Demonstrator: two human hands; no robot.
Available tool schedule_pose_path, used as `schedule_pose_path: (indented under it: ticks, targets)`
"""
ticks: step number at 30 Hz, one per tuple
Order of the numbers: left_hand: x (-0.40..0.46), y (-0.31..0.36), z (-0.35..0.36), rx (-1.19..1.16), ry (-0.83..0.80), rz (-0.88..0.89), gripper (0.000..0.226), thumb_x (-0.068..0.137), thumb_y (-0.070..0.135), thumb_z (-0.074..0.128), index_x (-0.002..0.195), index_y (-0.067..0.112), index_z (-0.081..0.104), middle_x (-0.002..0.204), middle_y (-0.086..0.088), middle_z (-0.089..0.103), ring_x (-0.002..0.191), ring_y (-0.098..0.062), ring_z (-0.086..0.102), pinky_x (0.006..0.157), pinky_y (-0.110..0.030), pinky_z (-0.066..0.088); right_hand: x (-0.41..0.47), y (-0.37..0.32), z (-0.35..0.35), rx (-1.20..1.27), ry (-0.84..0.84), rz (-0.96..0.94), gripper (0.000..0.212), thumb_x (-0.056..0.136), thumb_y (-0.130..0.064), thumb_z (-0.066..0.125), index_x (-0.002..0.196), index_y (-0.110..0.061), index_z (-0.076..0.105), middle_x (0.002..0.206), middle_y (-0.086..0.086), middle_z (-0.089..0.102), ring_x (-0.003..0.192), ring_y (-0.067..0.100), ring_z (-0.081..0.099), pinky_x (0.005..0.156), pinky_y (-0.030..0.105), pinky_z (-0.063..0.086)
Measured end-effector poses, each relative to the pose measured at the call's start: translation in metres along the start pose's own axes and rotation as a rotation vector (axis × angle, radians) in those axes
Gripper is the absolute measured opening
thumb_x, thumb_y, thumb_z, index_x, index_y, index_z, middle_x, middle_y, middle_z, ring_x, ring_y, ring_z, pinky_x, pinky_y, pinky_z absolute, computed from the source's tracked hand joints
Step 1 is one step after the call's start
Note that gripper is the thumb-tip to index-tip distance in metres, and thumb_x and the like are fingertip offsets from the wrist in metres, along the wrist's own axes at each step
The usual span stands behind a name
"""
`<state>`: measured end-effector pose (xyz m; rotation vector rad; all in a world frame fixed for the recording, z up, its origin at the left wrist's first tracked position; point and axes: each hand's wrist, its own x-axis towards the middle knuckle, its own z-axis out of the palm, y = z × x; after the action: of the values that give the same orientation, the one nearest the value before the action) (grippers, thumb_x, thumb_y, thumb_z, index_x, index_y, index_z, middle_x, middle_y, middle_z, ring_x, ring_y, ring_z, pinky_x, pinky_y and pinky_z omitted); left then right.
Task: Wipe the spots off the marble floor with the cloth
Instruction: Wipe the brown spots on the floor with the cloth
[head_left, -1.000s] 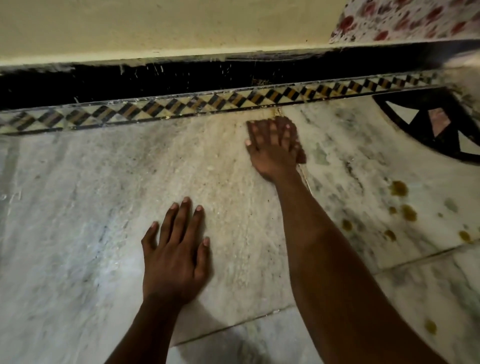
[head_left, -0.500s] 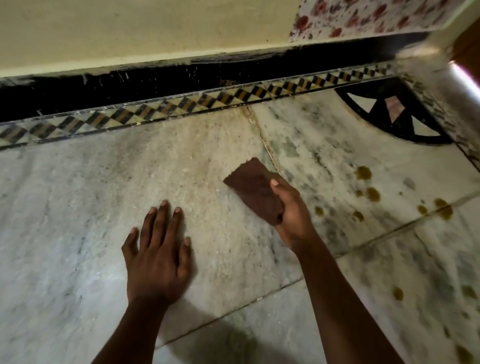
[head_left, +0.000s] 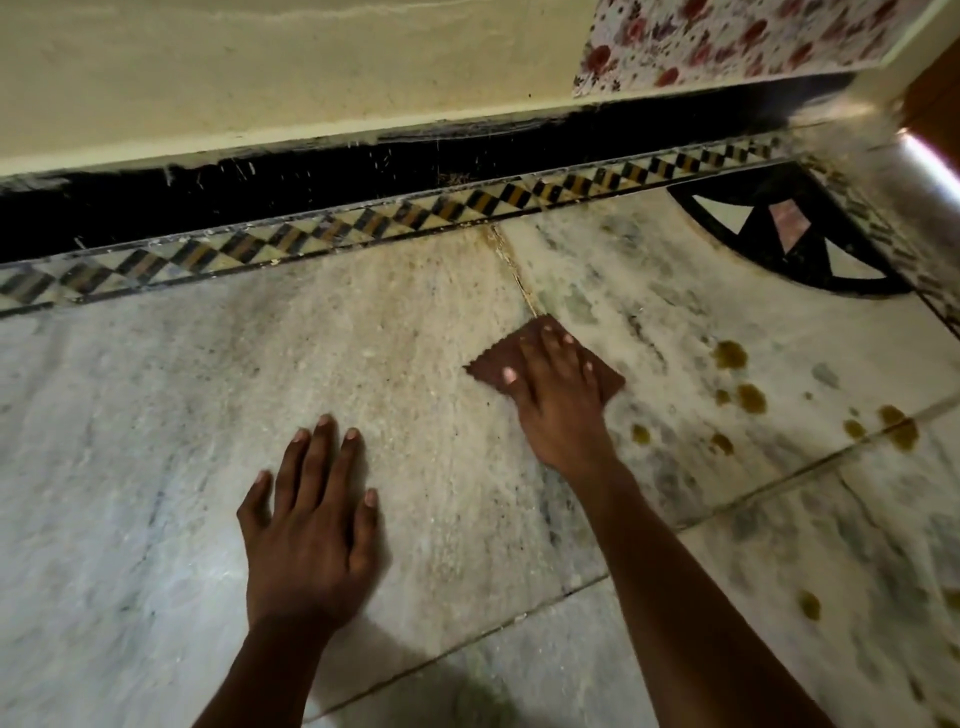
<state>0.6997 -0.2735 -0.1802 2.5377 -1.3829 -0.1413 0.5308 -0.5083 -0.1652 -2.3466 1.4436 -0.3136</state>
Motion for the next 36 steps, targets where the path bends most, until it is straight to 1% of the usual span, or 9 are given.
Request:
schedule_pose_path:
  ticks: [6, 11, 13, 19, 23, 27, 31, 33, 36]
  targets:
    - [0.001, 0.000, 0.003, 0.003, -0.005, -0.012, 0.065, 0.104, 0.046, 0.033, 0.168, 0.031, 0.031, 0.181, 0.005, 0.016, 0.167, -0.015, 0.014, 0.127, -0.054, 0.019, 0.103, -0.035, 0.019, -0.104, -0.031, 0.361, 0.063, 0.110, -0.057, 0.012, 0.169, -0.034, 0.007, 0.179, 0.006, -0.006, 0.164, 0.034, -0.012, 0.129, 0.060, -0.012]
    - [0.000, -0.002, 0.004, 0.011, -0.006, -0.011, 0.066, 0.105, 0.047, 0.032, 0.169, 0.032, 0.029, 0.181, 0.007, 0.014, 0.168, -0.014, 0.012, 0.128, -0.051, 0.017, 0.057, -0.049, 0.032, -0.230, -0.211, -0.330, 0.060, 0.111, -0.057, 0.012, 0.168, -0.041, 0.005, 0.179, -0.004, -0.001, 0.165, 0.025, -0.003, 0.131, 0.057, -0.001]
    - [0.000, -0.002, 0.003, 0.015, -0.014, -0.004, 0.066, 0.105, 0.047, 0.031, 0.169, 0.031, 0.028, 0.181, 0.006, 0.013, 0.168, -0.015, 0.012, 0.128, -0.051, 0.017, 0.007, -0.023, 0.025, -0.242, -0.204, -0.382, 0.063, 0.108, -0.061, 0.006, 0.168, -0.041, 0.006, 0.178, -0.008, 0.006, 0.165, 0.019, 0.003, 0.131, 0.050, 0.001]
    - [0.002, -0.003, 0.004, -0.005, -0.029, 0.002, 0.067, 0.105, 0.046, 0.034, 0.170, 0.031, 0.026, 0.181, 0.006, 0.011, 0.168, -0.014, 0.009, 0.129, -0.051, 0.015, -0.013, 0.036, 0.003, -0.244, -0.004, 0.172, 0.072, 0.107, -0.053, 0.016, 0.168, -0.016, 0.019, 0.177, 0.007, 0.019, 0.163, 0.031, 0.020, 0.129, 0.055, 0.015]
    - [0.001, -0.003, 0.005, -0.015, -0.006, -0.008, 0.066, 0.104, 0.045, 0.035, 0.168, 0.030, 0.030, 0.181, 0.005, 0.016, 0.168, -0.014, 0.013, 0.129, -0.052, 0.017, 0.110, 0.001, 0.007, -0.082, 0.010, 0.475, 0.075, 0.109, -0.056, 0.014, 0.169, -0.012, -0.001, 0.179, 0.011, -0.003, 0.164, 0.036, -0.005, 0.130, 0.063, -0.001]
    - [0.001, -0.001, 0.003, -0.001, -0.017, -0.010, 0.065, 0.105, 0.046, 0.032, 0.168, 0.032, 0.030, 0.181, 0.006, 0.015, 0.168, -0.014, 0.012, 0.128, -0.053, 0.017, 0.149, -0.065, 0.032, -0.105, -0.206, 0.147, 0.072, 0.110, -0.057, 0.012, 0.168, -0.018, -0.007, 0.178, 0.007, -0.011, 0.163, 0.035, -0.014, 0.129, 0.061, -0.011]
    - [0.001, 0.000, 0.002, 0.010, -0.012, -0.010, 0.066, 0.104, 0.045, 0.034, 0.168, 0.031, 0.031, 0.180, 0.005, 0.017, 0.167, -0.015, 0.015, 0.127, -0.053, 0.019, 0.046, -0.079, 0.041, -0.150, -0.255, -0.269, 0.066, 0.111, -0.056, 0.016, 0.169, -0.027, 0.006, 0.179, -0.005, 0.000, 0.165, 0.024, -0.007, 0.131, 0.058, -0.002]
    - [0.001, -0.001, 0.002, 0.008, -0.018, -0.009, 0.066, 0.104, 0.046, 0.034, 0.168, 0.031, 0.030, 0.181, 0.006, 0.016, 0.167, -0.015, 0.014, 0.127, -0.052, 0.017, -0.009, -0.051, 0.033, -0.180, -0.180, -0.256, 0.064, 0.109, -0.057, 0.017, 0.169, -0.033, 0.012, 0.178, -0.009, 0.006, 0.165, 0.020, 0.000, 0.131, 0.059, -0.002]
    - [0.001, -0.001, 0.001, 0.007, -0.035, -0.005, 0.066, 0.105, 0.046, 0.033, 0.169, 0.032, 0.027, 0.181, 0.006, 0.012, 0.168, -0.015, 0.011, 0.128, -0.051, 0.015, -0.015, -0.004, 0.016, -0.236, -0.102, 0.089, 0.065, 0.108, -0.060, 0.013, 0.168, -0.038, 0.008, 0.178, -0.010, 0.001, 0.165, 0.020, 0.000, 0.124, 0.066, -0.013]
